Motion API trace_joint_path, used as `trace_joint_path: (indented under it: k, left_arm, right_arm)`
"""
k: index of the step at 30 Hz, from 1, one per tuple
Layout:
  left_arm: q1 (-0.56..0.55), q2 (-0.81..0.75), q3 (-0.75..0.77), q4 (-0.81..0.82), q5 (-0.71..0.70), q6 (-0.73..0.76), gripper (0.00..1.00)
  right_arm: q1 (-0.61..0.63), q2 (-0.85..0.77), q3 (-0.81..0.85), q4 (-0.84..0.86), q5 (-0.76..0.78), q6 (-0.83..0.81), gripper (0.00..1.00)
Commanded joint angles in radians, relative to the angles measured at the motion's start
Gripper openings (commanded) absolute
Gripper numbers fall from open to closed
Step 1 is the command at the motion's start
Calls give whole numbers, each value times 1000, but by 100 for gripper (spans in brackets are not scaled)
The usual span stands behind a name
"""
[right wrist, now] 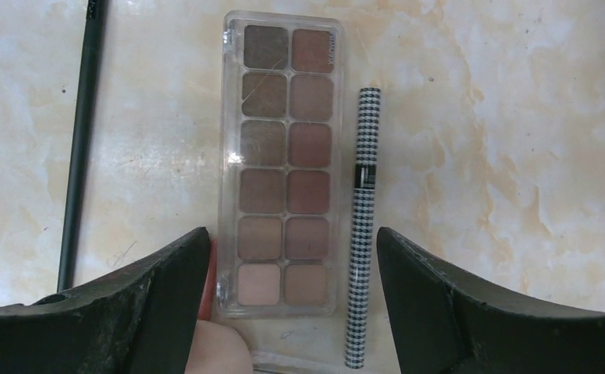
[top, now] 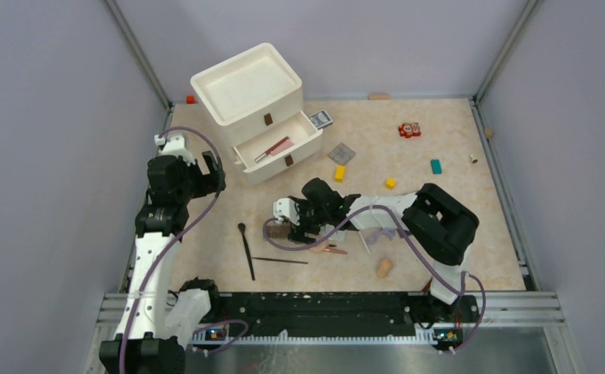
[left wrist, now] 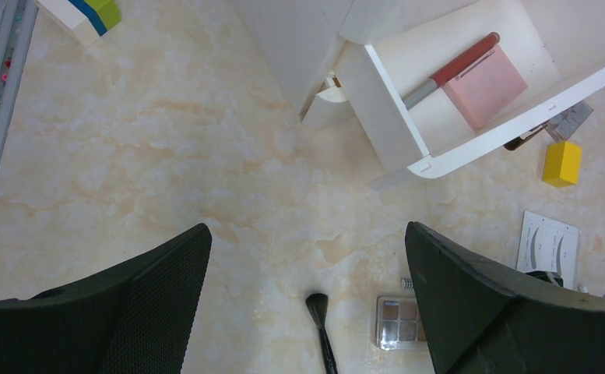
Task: Organize the makeup
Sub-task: Pick up the makeup from the center of the board.
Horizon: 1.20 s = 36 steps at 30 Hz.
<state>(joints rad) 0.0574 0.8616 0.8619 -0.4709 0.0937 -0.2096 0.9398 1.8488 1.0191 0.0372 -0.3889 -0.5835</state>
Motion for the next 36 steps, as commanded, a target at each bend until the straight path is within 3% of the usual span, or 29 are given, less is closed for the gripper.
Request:
trace_joint_path:
  k: [1, 25, 36]
  left_arm:
    - [5, -1, 8, 48, 18, 7, 99]
    - [5, -6, 8, 48, 15, 9, 99]
    - [7, -4, 7, 48, 17, 8, 99]
  right_arm:
    - [7, -40, 2, 9, -40, -9, 76]
    - [-18, 127, 132, -149, -122, 17, 75]
    - [-22, 192, 175, -245, -155, 4, 67]
